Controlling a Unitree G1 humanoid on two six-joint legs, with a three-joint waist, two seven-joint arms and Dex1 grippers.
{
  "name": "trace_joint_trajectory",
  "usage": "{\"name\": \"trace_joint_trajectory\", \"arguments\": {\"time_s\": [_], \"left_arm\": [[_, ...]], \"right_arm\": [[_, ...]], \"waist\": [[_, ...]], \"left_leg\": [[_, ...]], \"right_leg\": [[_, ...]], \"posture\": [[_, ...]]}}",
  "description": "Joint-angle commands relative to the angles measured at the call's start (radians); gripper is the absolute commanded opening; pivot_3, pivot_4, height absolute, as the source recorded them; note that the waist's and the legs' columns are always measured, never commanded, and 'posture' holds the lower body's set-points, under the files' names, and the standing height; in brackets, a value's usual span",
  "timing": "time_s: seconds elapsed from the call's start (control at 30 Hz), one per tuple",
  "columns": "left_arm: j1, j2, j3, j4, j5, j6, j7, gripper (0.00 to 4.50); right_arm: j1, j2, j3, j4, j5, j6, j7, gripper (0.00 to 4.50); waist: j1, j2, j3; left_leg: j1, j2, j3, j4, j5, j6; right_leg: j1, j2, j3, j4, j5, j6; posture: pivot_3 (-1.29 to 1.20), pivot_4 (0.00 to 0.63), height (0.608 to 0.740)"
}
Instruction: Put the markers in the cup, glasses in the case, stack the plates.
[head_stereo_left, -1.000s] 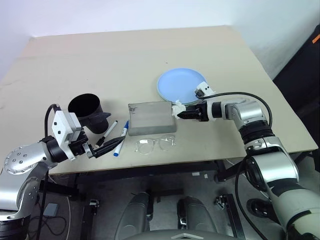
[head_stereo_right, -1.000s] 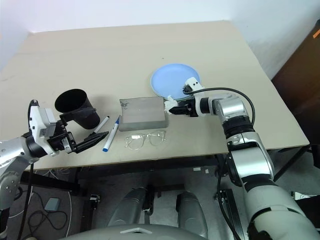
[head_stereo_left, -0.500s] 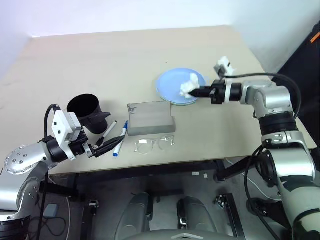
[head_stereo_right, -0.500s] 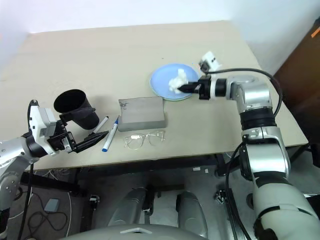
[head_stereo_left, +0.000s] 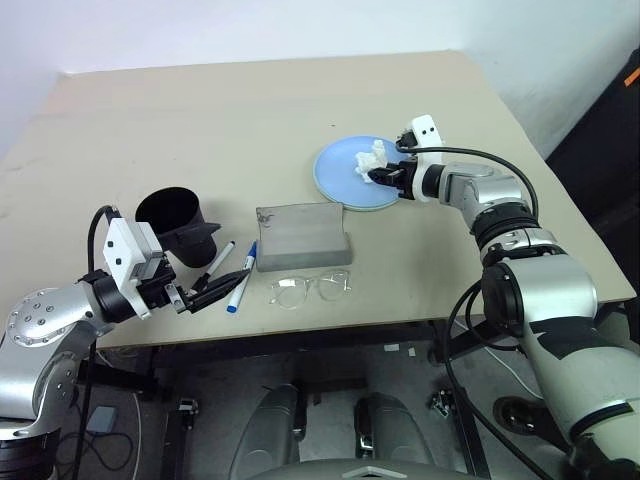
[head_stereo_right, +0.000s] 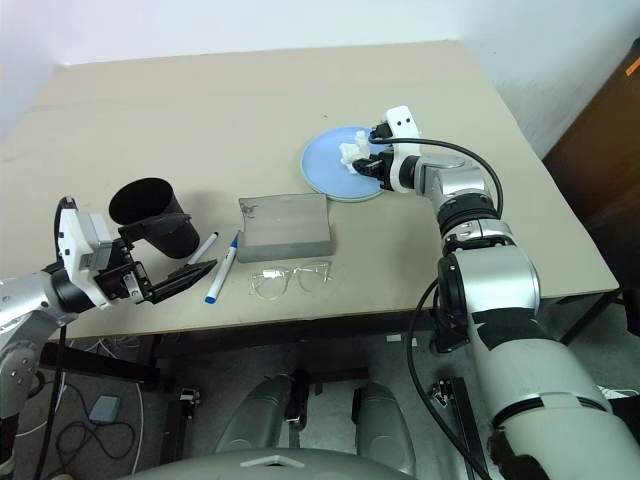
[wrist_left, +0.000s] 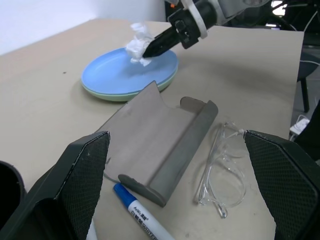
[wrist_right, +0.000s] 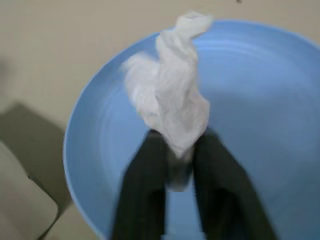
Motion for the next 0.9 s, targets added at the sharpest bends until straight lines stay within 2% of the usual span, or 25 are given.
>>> {"name": "trace_joint_trajectory", "arguments": {"time_s": [0.03,0.2,0.27,0.4,0.53,0.73,0.9], "left_arm": [[-0.001,0.012,0.025,-0.028,-0.011,-0.006,0.0,4.5],[0.016,0.008,0.027,-0.024,-0.008,-0.018,-0.011,4.5],[0.018,0.009,0.03,-0.021,-0.011,-0.021,-0.016,4.5],[0.023,0.009,0.035,-0.015,-0.009,-0.026,-0.026,4.5],[0.034,0.01,0.045,-0.019,-0.011,-0.024,-0.03,4.5],[0.055,0.023,0.077,-0.017,-0.014,-0.019,-0.038,4.5],[0.036,0.031,0.073,-0.007,-0.011,-0.013,-0.035,4.5]], "right_arm": [[-0.058,-0.004,-0.016,0.0,-0.013,-0.038,0.006,2.22],[-0.074,-0.025,0.001,-0.008,-0.041,-0.047,0.065,4.0],[-0.081,-0.037,0.016,-0.021,-0.056,-0.045,0.11,4.42],[-0.075,-0.049,0.056,-0.129,-0.047,0.0,0.33,4.42],[0.017,-0.054,0.12,-0.422,0.016,0.158,0.559,4.42],[0.134,-0.047,0.214,-0.847,0.148,0.488,0.671,4.42],[0.195,-0.055,0.36,-0.996,0.183,0.602,0.719,4.42]], "waist": [[0.0,0.0,0.0],[0.001,0.0,0.0],[0.001,0.0,0.0],[0.0,0.0,0.0],[-0.002,0.0,0.0],[0.001,0.0,0.0],[0.003,0.0,0.0]], "left_leg": [[0.0,0.0,0.0,0.0,0.0,0.0],[0.0,0.0,0.0,0.0,-0.001,-0.001],[0.0,0.0,0.0,0.0,-0.001,-0.001],[0.0,0.0,0.0,0.0,-0.001,-0.001],[0.0,0.0,0.0,-0.001,-0.001,-0.001],[-0.001,0.0,0.0,-0.003,-0.001,-0.002],[-0.001,0.0,0.0,-0.003,-0.002,-0.002]], "right_leg": [[0.0,0.0,0.0,0.0,0.0,0.0],[-0.002,0.0,0.0,0.0,0.0,0.0],[-0.002,0.0,0.0,0.0,0.0,0.0],[-0.003,0.0,0.0,0.0,0.0,0.0],[-0.004,0.0,0.001,0.0,0.0,0.0],[-0.006,-0.001,0.001,0.0,0.0,0.0],[-0.007,-0.001,0.002,0.0,-0.002,-0.004]], "posture": [[0.0,0.15,0.712],[0.0,0.15,0.712],[0.0,0.15,0.712],[0.0,0.15,0.712],[0.0,0.15,0.712],[0.0,0.15,0.712],[0.0,0.15,0.712]]}}
